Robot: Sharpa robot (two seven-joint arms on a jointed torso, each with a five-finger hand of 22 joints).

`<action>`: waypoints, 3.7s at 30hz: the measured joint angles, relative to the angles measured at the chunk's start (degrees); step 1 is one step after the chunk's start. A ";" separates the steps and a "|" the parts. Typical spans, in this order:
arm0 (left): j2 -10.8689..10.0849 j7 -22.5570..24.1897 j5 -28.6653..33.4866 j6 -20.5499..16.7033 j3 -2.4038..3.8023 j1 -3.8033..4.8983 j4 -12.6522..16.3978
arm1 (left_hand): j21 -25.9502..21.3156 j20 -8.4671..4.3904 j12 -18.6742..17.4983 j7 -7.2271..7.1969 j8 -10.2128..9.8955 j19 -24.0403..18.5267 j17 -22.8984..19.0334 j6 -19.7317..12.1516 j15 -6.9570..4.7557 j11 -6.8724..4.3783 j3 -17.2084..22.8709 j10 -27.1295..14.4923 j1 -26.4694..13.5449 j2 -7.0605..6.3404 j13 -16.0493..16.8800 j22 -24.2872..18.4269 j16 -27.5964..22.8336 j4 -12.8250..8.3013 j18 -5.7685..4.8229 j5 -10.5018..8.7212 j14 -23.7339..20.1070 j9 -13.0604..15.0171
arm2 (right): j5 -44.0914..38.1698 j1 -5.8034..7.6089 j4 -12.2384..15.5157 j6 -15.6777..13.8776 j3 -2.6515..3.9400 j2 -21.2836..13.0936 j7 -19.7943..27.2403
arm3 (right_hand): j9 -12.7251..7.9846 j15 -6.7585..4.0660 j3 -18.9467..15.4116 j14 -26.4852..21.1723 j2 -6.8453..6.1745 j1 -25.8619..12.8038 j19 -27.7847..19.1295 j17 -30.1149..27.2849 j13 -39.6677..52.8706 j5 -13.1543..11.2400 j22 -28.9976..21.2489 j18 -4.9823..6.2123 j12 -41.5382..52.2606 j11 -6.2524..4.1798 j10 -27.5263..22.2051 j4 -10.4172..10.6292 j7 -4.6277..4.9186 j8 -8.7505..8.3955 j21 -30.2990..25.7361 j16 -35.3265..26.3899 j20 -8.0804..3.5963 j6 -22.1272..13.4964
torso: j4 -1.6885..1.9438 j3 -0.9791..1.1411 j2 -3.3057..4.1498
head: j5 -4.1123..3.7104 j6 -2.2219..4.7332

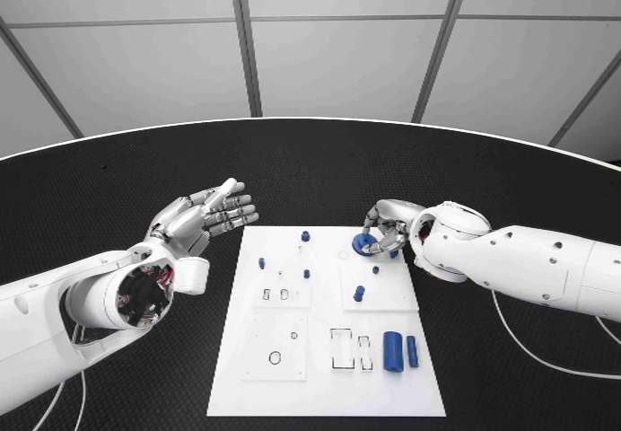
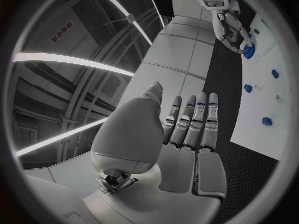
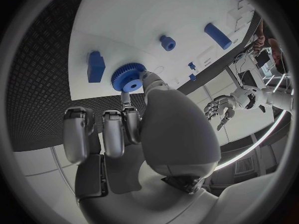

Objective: Assemble the parts on the task board

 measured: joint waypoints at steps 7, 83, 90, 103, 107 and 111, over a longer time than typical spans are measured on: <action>-0.03 -0.01 -0.01 -0.01 0.00 0.00 -0.02 | 0.00 0.00 0.00 0.00 0.00 0.00 0.00 0.00 0.00 0.00 0.00 0.00 0.01 0.01 0.00 -0.03 0.00 0.00 0.00 0.00 0.00 0.00 | 0.02 -0.02 0.10 -0.63 -0.02 -0.12 0.28 | -0.71 0.00 4.62 0.00 0.76 1.53 0.00 0.00 0.00 0.07 0.00 0.01 0.68 -0.26 0.26 -0.13 -0.55 0.32 0.33 0.00 0.00 2.88 | -0.08 -0.02 0.00 | 0.02 -0.13; 1.25 -0.10 -0.05 0.14 0.02 0.03 -0.16 | 0.00 0.00 -0.61 -0.22 -0.22 0.00 0.00 -0.22 0.00 0.00 0.72 0.00 1.00 0.38 0.00 -0.27 -0.23 -0.39 0.00 0.00 0.00 -0.12 | -9.12 0.01 -2.04 -2.16 0.13 15.23 0.88 | -1.24 -1.13 17.46 -0.08 -1.43 0.51 0.00 0.00 0.00 0.91 -0.02 -0.70 2.44 -1.78 0.35 -3.75 -0.76 0.32 1.66 0.32 -0.84 4.71 | 0.29 -0.30 0.07 | 0.52 0.18; 1.15 -0.13 -0.05 0.12 0.02 0.04 -0.09 | 0.00 0.00 -0.61 -0.09 -0.22 0.00 0.00 -0.35 0.00 0.00 0.72 0.00 1.00 0.38 0.00 -0.26 -0.23 -0.39 0.00 0.00 0.00 -0.12 | -8.83 0.01 -2.72 -2.83 0.11 15.72 1.01 | -1.24 -0.56 18.54 -0.03 -2.19 -1.51 0.00 0.00 0.00 0.35 -0.02 -0.70 1.78 -1.07 0.34 -4.01 -0.63 -0.50 1.66 0.32 -0.84 4.54 | 0.32 -0.30 0.10 | 0.69 0.10; 1.06 -0.25 -0.05 0.10 0.02 0.05 -0.03 | 0.00 0.00 -0.61 -0.10 -0.22 0.00 0.00 -0.35 0.00 0.00 0.72 0.00 1.00 0.38 0.00 -0.27 -0.23 -0.39 0.00 0.00 0.00 -0.19 | -8.77 0.00 -3.27 -1.77 0.09 16.14 0.68 | -3.55 0.61 18.32 0.02 -3.41 -3.84 -0.01 0.00 -0.01 -3.49 -0.02 -0.70 0.21 0.07 0.56 -4.93 0.58 -6.01 1.66 0.32 0.42 -1.80 | 0.24 -0.28 0.11 | 0.75 -0.03; 1.00 -0.30 -0.05 0.09 0.02 0.06 -0.03 | 0.00 0.00 -0.61 -0.10 -0.22 0.00 0.00 -0.34 0.00 0.00 0.72 0.00 1.00 0.38 0.00 -0.31 -0.23 -0.39 0.00 0.00 0.00 -0.18 | -8.77 -0.01 -3.37 -1.40 0.08 16.06 0.26 | -3.55 0.61 18.32 0.02 -3.41 -3.84 -0.01 -0.01 0.04 -3.49 -0.02 -0.70 -0.01 0.07 0.56 -4.93 0.58 -6.01 1.66 0.32 0.42 -1.80 | 0.22 -0.28 0.10 | 0.71 -0.10; 0.93 -0.31 -0.05 0.05 0.02 0.06 -0.02 | 0.00 0.00 -0.61 -0.10 -0.22 0.00 0.00 -0.34 0.00 0.00 0.72 0.00 1.00 0.38 0.00 -0.30 -0.23 -0.39 0.00 0.00 0.00 -0.18 | -8.77 -0.01 -3.47 -0.80 0.06 15.94 -0.07 | -3.55 0.61 18.32 0.02 -3.41 -3.84 -0.01 -0.01 0.04 -3.49 -0.02 -0.70 -0.01 0.07 0.56 -4.93 0.58 -6.01 1.66 0.32 0.42 -1.80 | 0.21 -0.28 0.07 | 0.68 -0.11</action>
